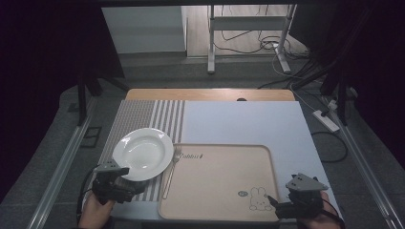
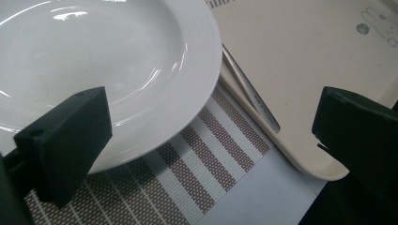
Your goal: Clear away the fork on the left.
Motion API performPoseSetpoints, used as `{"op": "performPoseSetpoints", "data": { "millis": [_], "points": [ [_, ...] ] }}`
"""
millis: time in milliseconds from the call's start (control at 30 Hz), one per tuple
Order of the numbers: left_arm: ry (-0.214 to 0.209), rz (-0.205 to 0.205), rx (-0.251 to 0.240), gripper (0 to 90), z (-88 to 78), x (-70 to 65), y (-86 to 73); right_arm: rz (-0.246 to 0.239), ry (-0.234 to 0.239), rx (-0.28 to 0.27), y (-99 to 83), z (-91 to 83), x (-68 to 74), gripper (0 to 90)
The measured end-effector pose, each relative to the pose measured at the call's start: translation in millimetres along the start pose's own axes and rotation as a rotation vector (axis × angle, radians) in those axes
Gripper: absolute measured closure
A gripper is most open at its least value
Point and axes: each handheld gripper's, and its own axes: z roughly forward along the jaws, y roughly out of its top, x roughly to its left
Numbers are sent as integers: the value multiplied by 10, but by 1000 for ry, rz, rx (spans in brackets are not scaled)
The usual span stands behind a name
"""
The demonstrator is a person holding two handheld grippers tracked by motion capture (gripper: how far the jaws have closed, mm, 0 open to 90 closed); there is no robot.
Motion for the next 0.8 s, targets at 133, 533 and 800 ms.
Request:
{"op": "performPoseSetpoints", "data": {
  "millis": [133,533,800],
  "points": [
    [9,-4,-14,0,-38,-12,-22,0,0,1,0,2,-1,0],
    [49,1,0,0,-137,-52,-86,-2,-4,6,5,5,9,0],
    [47,-10,5,0,-155,-38,-98,-7,-3,10,3,10,10,0]
  ]
}}
